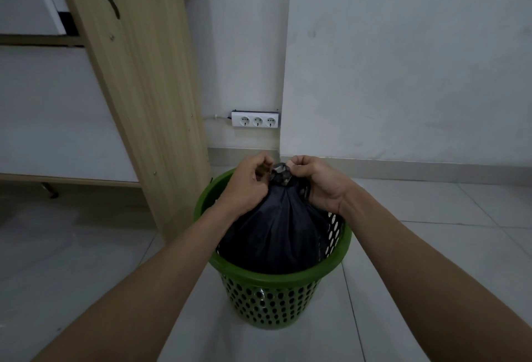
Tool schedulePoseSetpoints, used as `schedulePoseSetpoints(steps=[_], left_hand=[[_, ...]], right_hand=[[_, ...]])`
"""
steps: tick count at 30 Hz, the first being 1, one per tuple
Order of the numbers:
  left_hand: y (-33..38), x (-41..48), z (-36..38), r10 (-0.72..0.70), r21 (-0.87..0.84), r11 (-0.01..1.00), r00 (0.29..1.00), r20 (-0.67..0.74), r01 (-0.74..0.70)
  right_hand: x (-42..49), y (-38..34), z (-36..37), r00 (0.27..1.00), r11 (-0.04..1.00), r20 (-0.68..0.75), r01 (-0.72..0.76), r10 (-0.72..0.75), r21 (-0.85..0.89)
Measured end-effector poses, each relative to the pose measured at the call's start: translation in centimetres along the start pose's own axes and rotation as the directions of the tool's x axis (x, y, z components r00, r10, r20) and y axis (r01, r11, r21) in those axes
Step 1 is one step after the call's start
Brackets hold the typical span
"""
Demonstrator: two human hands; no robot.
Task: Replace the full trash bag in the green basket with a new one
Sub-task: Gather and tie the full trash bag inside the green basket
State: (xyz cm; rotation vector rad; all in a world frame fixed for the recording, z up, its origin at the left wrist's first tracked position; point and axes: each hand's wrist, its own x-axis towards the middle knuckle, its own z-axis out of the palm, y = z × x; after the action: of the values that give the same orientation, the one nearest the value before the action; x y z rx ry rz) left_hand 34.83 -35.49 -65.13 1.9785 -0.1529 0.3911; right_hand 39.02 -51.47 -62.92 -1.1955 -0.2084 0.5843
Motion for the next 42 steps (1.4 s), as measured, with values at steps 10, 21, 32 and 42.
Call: schedulePoseSetpoints(steps=[10,21,32,42], left_hand=[[1.8,0.3,-1.6,-0.157,0.346,0.93,0.986,0.061,0.126],[2.4,0.5,-3.3,-0.124,0.452,0.892,0.949,0.29,-0.022],[-1.3,-0.8,-6.4,-0.226,0.277,0.953,0.894,0.387,0.121],[-2.7,-1.2,-3.4,-0.12,0.348,0.935,0.98,0.156,0.059]], right_hand=[[0.0,-0.2,-0.2,0.999,0.966,-0.007,0.048,-0.052,-0.255],[-1.2,1.0,-3.3,0.986,0.913,-0.023,0.142,-0.163,-0.382],[-1.1,0.1,-3.2,0.959,0.697,0.003,0.207,-0.282,-0.686],[-0.9,0.8,-3.2,0.931,0.704,-0.043,0.243,-0.362,-0.667]])
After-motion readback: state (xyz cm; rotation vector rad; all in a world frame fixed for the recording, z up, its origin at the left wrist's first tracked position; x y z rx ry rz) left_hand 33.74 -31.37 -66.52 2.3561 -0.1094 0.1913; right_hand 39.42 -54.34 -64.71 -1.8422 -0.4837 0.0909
